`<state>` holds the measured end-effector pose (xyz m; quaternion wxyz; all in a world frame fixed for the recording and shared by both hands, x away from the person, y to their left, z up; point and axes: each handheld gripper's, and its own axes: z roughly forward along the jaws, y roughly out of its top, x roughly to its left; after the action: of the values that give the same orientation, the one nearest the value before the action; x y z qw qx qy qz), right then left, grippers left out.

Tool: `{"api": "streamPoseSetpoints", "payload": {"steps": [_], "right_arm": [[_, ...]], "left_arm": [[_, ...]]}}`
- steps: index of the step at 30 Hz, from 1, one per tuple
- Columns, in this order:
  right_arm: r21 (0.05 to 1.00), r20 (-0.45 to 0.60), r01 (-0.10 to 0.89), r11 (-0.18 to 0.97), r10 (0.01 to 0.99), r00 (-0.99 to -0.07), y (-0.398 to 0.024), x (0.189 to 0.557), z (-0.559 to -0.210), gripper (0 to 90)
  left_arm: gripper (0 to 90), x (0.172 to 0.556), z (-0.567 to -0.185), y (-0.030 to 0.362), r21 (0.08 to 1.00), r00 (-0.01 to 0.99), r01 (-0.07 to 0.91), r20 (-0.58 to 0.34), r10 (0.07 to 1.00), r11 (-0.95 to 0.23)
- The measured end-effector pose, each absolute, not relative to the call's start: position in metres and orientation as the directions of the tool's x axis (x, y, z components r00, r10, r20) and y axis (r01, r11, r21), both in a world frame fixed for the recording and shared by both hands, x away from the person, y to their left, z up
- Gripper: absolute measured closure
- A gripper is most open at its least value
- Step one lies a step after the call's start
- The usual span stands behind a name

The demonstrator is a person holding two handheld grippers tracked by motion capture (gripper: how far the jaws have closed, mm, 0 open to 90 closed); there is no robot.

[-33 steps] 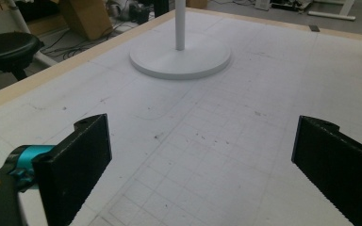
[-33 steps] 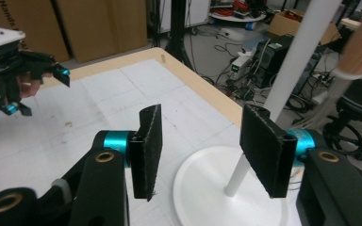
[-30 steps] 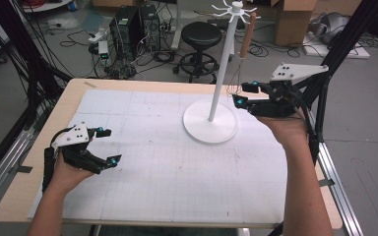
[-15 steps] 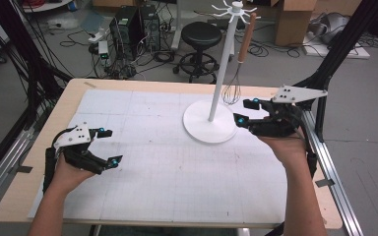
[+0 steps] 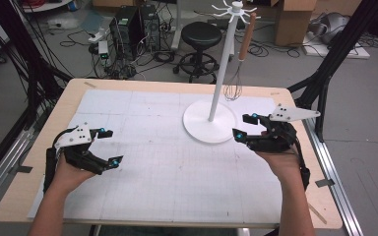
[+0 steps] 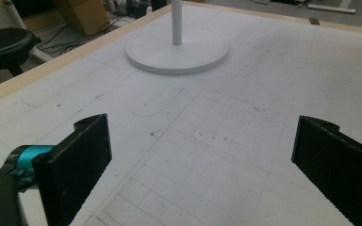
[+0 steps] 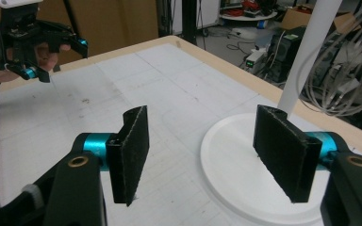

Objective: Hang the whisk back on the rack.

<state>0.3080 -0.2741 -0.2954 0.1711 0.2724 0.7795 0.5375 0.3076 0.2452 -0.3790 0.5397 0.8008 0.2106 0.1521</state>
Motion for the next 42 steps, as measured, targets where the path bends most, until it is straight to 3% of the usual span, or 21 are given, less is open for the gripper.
{"api": "streamPoseSetpoints", "payload": {"steps": [21, 42], "right_arm": [[0.944, 0.081, 0.257, 0.206, 0.610, -0.788, -0.279, 0.294, -0.346, 29.1], [0.931, 0.079, 0.281, 0.235, 0.619, -0.781, -0.274, 0.294, -0.355, 20.7]], "left_arm": [[6.0, 0.306, -0.381, 0.241, 0.924, 0.865, 0.173, 0.023, 0.501, -0.341], [6.0, 0.307, -0.382, 0.237, 0.925, 0.874, 0.166, 0.022, 0.486, -0.342]]}}
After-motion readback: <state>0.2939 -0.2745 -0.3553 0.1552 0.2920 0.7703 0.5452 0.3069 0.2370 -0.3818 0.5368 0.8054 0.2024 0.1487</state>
